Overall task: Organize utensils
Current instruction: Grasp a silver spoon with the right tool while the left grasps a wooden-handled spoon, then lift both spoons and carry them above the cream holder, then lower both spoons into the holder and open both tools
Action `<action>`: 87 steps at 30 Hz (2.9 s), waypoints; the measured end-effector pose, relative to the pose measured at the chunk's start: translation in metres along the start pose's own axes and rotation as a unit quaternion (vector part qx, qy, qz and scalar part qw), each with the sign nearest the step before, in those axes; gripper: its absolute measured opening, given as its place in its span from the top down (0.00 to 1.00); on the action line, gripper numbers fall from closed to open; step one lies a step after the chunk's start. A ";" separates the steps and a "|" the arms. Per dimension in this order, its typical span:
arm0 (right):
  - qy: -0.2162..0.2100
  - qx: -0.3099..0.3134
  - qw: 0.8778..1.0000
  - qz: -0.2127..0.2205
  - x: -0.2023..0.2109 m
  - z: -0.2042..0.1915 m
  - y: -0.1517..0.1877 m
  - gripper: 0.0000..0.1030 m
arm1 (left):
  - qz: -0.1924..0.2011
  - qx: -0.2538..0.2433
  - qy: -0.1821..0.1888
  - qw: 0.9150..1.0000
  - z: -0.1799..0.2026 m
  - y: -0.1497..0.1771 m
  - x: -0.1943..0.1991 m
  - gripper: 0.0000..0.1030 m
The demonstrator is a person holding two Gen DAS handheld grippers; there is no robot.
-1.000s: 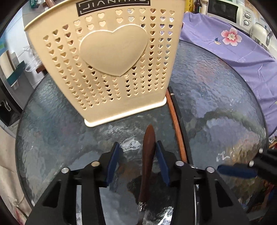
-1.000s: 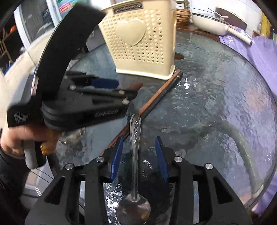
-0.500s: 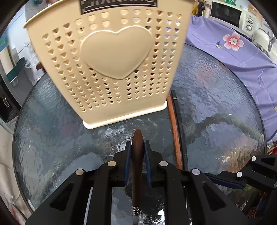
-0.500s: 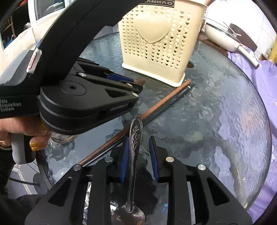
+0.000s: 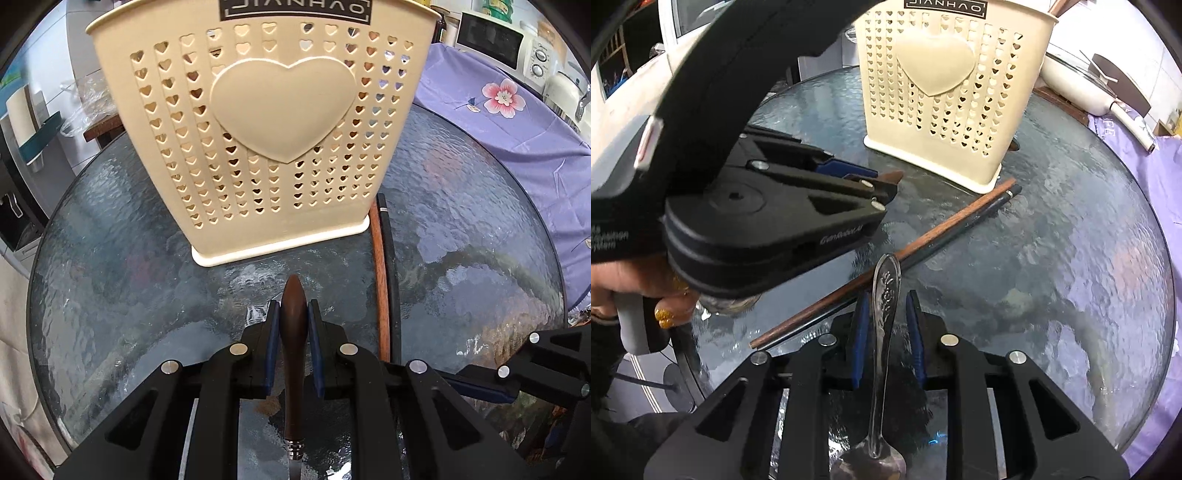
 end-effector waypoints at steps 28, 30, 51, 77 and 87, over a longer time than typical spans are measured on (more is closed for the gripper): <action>-0.100 -0.106 0.978 0.148 0.083 0.032 -0.040 0.86 | 0.099 0.046 0.042 0.993 -0.013 -0.009 0.108 0.86; -0.102 -0.108 0.976 0.159 0.092 0.030 -0.042 0.86 | 0.108 0.047 0.046 0.992 -0.012 -0.009 0.118 0.86; -0.096 -0.102 0.967 0.211 0.136 0.035 -0.060 0.86 | 0.150 0.040 0.071 0.985 -0.001 -0.016 0.161 0.86; -0.043 -0.080 0.953 0.289 0.206 0.064 -0.142 0.86 | 0.236 0.031 0.074 0.969 -0.002 -0.106 0.240 0.86; -0.009 -0.094 0.938 0.332 0.229 0.090 -0.202 0.86 | 0.269 0.073 0.057 0.959 -0.025 -0.167 0.255 0.86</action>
Point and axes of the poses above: each gripper's, at about its wrist camera, not at the fingertips, and x roughly against the way its jaws point, z to its right, y to its underside, the point moved 8 cm from there along -x, roughly the way its jaws point, and after that the axes turned 3 degrees about x, right-handed, at the moved point
